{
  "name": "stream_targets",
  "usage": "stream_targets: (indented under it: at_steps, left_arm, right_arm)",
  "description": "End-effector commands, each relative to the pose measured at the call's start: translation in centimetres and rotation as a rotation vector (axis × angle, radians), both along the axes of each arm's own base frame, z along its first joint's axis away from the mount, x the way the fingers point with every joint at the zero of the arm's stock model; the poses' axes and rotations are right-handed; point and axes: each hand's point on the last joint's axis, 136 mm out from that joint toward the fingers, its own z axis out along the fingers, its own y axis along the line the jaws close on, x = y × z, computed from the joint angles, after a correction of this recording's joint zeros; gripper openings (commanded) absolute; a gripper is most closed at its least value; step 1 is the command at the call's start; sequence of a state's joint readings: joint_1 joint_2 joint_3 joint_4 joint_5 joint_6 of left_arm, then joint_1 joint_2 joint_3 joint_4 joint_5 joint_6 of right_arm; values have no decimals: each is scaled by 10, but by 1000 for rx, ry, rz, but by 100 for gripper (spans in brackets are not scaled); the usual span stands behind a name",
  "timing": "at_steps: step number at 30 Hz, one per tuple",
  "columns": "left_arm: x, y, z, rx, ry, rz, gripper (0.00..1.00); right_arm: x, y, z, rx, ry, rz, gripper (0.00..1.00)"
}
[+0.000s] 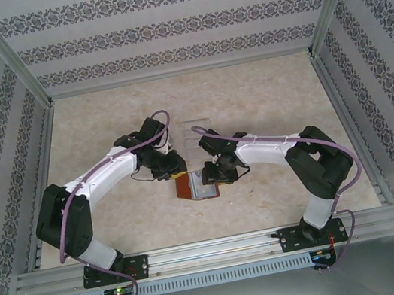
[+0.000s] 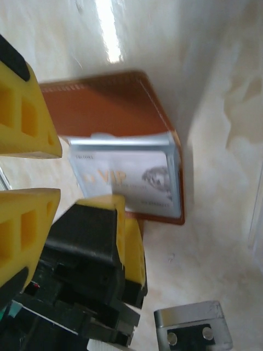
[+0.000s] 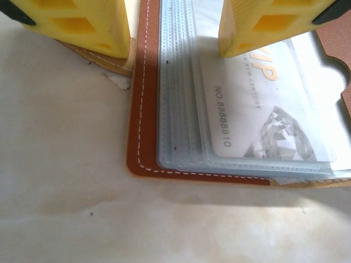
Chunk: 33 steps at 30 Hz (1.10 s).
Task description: Take the credit cards out of the card holder
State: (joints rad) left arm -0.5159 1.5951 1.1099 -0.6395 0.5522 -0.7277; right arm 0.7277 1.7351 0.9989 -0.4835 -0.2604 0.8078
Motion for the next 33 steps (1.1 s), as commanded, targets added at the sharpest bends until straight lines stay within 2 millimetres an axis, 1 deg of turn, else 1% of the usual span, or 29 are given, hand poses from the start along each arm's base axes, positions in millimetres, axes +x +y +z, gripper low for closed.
stream_targets:
  at_steps: [1, 6, 9, 15, 18, 21, 24, 26, 30, 33]
  left_arm:
    - [5, -21, -7, -131, 43, 20, 17]
    - [-2, -14, -38, -80, 90, 23, 12]
    - [-11, -6, -60, -35, 127, 25, 10]
    - [-25, 6, -96, 29, 186, 29, 7]
    - [-30, 20, -113, 117, 210, 23, 6]
    - [-38, 35, -123, 205, 231, 8, 6]
    - [-42, 40, -124, 228, 235, -1, 6]
    - [-39, 39, -119, 217, 218, -1, 7]
    - [-27, 28, -98, 158, 158, 10, 9]
    - [-19, 21, -84, 121, 124, 16, 12]
  right_arm:
    - [1, 0, 4, 36, 1, -16, 45]
    - [1, -3, 0, 38, 9, -26, 44]
    - [1, -5, -2, 36, 15, -34, 44]
    - [0, -9, -6, 29, 20, -45, 44]
    - [-2, -11, -7, 26, 22, -47, 43]
    - [-2, -10, -6, 31, 19, -50, 43]
    - [1, -8, 0, 51, 5, -50, 43]
    - [3, -4, 6, 74, -12, -45, 43]
    - [6, -1, 17, 99, -38, -42, 42]
    - [8, -1, 21, 99, -47, -37, 42]
